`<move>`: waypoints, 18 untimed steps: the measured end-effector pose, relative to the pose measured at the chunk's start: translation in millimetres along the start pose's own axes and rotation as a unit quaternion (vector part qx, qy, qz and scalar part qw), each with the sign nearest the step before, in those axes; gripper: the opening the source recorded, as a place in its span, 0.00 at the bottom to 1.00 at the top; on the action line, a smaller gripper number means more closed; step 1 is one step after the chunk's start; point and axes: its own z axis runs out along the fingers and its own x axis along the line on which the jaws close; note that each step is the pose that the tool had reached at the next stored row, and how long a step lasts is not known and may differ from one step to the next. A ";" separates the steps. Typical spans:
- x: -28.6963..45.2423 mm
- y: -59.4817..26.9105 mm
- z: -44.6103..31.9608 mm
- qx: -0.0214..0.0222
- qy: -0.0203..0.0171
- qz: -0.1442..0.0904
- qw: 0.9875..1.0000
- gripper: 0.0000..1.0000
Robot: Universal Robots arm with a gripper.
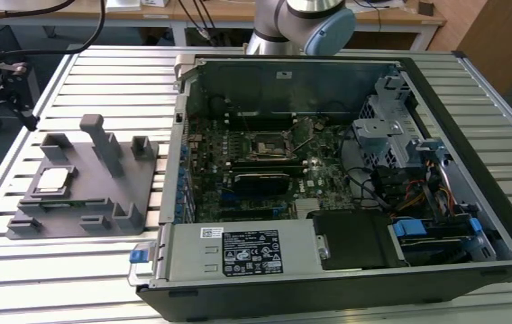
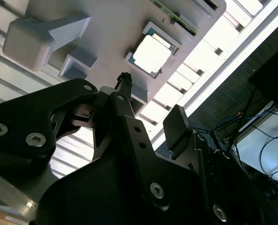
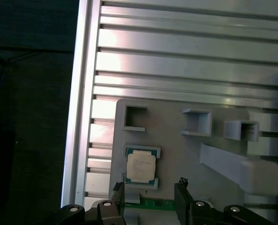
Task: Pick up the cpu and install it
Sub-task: 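Pick up the cpu and move it towards the insertion slot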
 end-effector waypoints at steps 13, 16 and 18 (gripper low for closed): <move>0.1 -0.2 4.6 0.000 0.000 0.000 1.000 0.54; 0.1 -0.2 5.7 0.000 0.000 0.000 1.000 0.54; 0.1 -0.3 6.3 0.000 0.000 0.000 1.000 0.54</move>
